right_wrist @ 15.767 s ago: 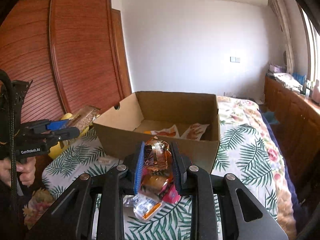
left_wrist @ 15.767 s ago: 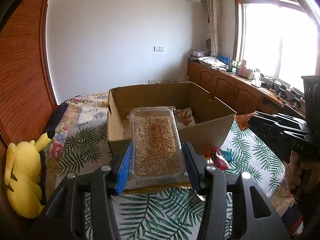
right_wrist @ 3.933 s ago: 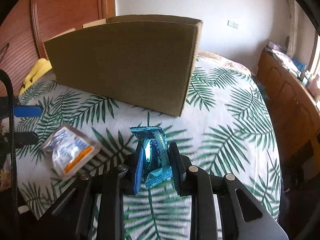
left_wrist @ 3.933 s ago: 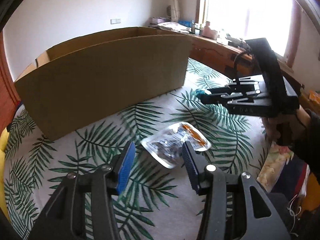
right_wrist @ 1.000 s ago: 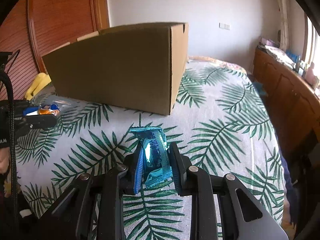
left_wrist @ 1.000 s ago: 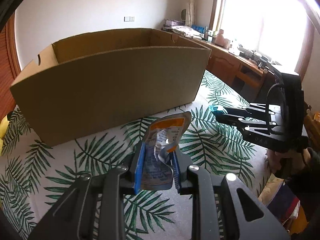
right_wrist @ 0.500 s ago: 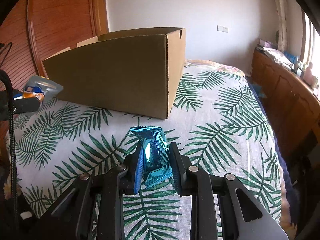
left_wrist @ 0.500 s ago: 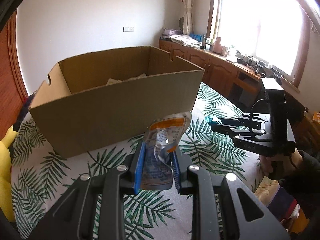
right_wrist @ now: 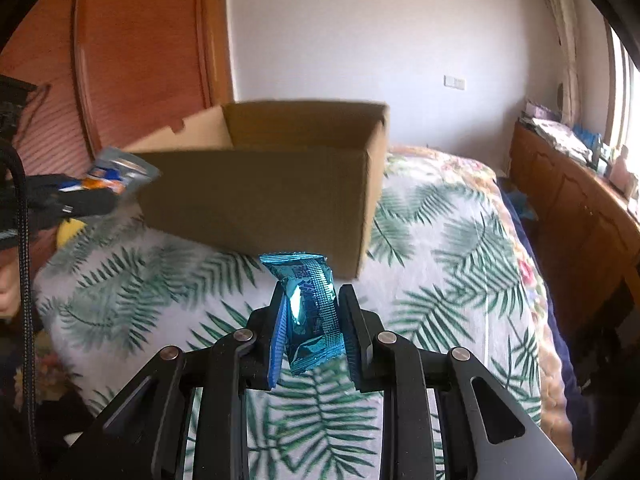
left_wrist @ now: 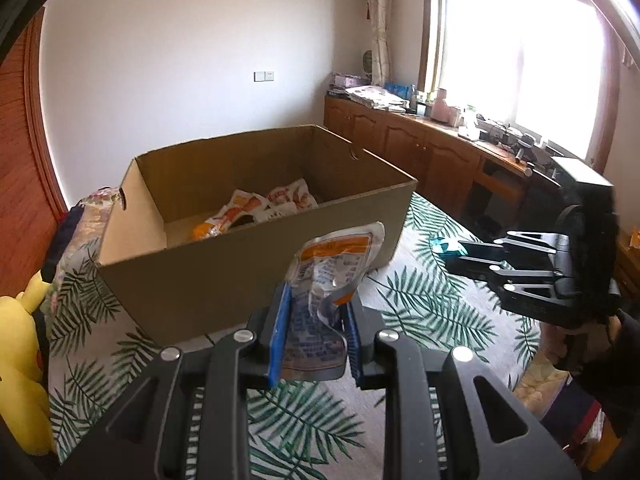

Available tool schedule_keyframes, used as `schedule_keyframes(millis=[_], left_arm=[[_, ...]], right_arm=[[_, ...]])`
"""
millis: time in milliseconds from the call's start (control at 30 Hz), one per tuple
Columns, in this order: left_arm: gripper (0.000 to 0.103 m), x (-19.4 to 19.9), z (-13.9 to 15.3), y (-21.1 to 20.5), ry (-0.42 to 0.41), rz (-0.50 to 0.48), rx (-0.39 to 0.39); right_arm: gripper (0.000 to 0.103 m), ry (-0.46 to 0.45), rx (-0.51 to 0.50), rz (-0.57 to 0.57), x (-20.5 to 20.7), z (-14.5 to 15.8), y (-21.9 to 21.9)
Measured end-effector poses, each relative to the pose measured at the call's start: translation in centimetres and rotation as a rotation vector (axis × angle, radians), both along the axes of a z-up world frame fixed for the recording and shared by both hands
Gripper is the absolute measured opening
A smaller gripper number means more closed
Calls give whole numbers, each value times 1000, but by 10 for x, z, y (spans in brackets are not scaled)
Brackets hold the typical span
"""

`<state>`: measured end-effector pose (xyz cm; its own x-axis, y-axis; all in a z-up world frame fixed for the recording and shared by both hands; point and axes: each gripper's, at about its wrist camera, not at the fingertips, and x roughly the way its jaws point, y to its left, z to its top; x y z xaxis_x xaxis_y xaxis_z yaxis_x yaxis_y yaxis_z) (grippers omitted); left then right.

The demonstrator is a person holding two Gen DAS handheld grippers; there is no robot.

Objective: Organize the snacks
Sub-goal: 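Lift both held snacks and carry them over the cardboard box, then open both tools over the box to drop the snacks inside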

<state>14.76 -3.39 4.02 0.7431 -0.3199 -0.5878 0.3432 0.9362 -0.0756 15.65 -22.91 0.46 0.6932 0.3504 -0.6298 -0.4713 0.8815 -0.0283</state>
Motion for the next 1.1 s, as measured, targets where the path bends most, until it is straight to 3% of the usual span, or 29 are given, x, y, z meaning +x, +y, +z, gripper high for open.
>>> schedule_keyframes(millis=[533,1100], left_arm=[[23,34,28,23,-27,61,35],[23,86,20,47,8,154,28]], right_arm=[[24,-123,-10,106,-1,66,59],[24,-92,-50,66,43,65,86]])
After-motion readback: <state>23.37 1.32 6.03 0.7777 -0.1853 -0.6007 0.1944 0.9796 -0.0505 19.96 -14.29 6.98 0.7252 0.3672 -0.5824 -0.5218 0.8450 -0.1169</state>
